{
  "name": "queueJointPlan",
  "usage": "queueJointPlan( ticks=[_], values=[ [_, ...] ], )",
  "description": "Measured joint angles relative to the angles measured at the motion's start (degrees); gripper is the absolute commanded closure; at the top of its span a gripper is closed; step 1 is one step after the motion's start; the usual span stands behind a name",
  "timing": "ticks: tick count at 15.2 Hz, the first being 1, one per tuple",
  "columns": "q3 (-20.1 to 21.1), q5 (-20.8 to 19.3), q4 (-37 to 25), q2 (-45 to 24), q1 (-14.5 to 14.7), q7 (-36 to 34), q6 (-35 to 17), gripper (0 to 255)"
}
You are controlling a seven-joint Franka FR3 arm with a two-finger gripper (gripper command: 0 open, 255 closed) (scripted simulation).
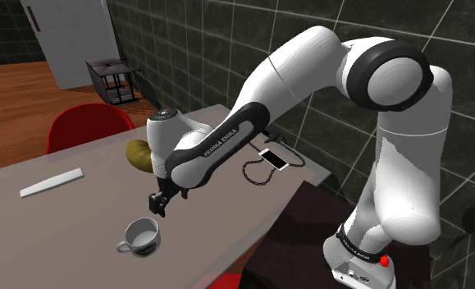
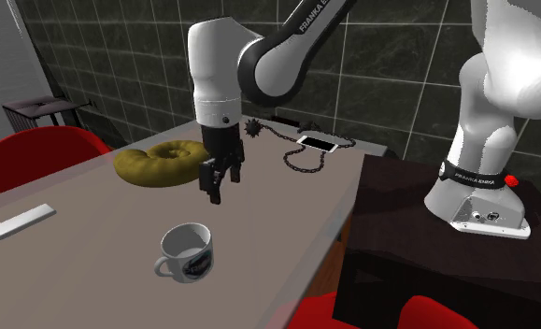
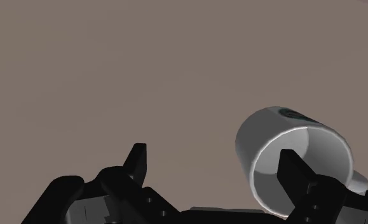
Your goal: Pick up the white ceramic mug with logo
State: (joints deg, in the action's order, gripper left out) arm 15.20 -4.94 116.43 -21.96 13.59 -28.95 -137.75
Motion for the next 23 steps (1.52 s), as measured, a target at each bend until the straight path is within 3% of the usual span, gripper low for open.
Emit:
queueJointPlan(
  ticks=[6,14,15,23],
  values=[
    [-1.62,-3.31,-13.38,-12.75,4.41,-4.1,0.06,0],
    [-2.63,-4.49,-15.2,-17.92,5.52,-4.95,-3.36,0],
    [-2.68,-4.53,-15.33,-18.16,5.53,-4.93,-3.48,255],
    [-2.74,-4.57,-15.52,-18.38,5.53,-4.92,-3.59,255]
  ],
)
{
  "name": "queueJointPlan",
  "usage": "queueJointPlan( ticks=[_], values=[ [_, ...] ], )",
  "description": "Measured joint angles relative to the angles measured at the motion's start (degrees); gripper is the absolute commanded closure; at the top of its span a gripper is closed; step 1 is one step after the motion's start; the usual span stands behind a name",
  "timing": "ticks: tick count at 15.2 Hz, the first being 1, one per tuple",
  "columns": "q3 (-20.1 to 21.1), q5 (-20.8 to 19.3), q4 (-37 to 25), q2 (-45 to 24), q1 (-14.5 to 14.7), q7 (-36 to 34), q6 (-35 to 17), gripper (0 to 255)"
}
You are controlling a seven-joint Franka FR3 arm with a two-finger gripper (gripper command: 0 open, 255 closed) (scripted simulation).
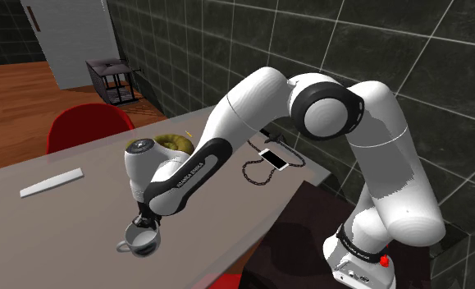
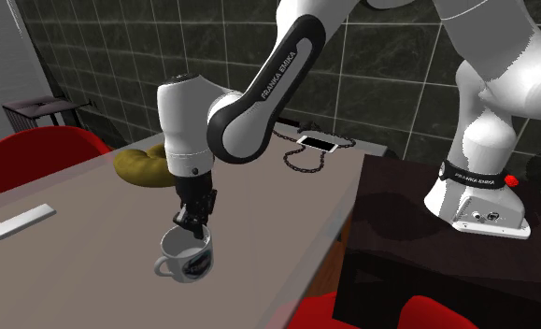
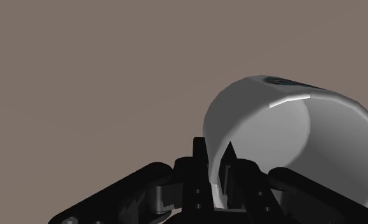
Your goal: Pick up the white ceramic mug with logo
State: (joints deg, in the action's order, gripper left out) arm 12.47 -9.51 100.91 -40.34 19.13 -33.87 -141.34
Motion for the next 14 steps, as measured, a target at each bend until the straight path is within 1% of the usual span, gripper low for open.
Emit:
queueJointPlan(
  ticks=[5,14],
  values=[
    [0.26,0.24,0.47,1.28,-0.12,0.02,0.86,255],
    [1.32,1.44,1.09,6.25,-0.9,0.6,5.17,255]
  ],
)
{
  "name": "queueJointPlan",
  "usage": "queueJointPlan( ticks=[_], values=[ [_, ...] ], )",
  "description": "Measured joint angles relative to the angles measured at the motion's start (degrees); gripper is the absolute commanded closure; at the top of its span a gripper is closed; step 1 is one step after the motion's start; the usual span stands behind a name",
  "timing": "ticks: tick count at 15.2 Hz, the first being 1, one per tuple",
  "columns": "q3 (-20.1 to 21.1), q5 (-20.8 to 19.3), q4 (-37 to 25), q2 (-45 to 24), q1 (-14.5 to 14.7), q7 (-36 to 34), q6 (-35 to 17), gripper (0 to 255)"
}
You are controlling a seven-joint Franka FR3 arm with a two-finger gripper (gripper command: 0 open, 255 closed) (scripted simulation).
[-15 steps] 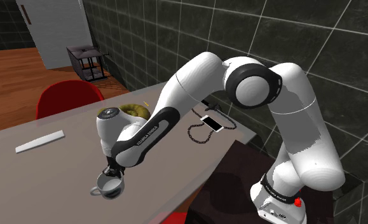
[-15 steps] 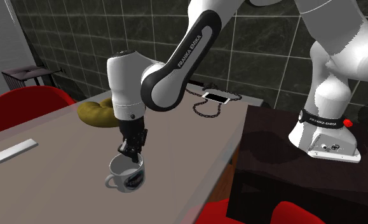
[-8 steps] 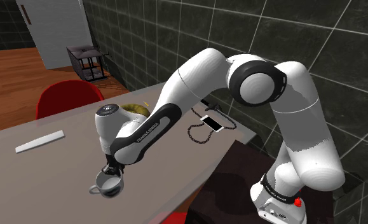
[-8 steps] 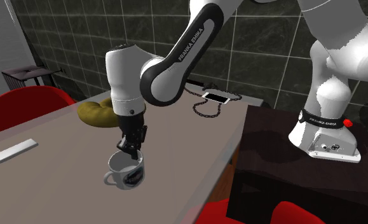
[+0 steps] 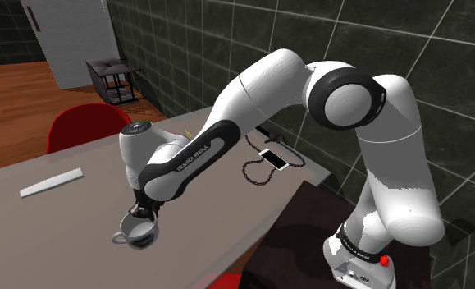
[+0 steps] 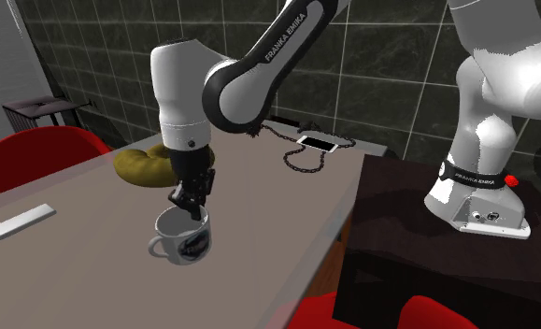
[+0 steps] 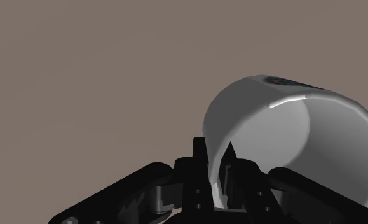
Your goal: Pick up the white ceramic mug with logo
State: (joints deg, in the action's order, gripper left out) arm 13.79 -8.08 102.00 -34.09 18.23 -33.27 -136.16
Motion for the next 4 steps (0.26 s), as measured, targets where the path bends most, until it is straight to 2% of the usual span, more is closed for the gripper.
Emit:
queueJointPlan(
  ticks=[4],
  values=[
    [0.36,0.51,-0.41,1.71,-0.34,0.37,2.08,255]
  ],
)
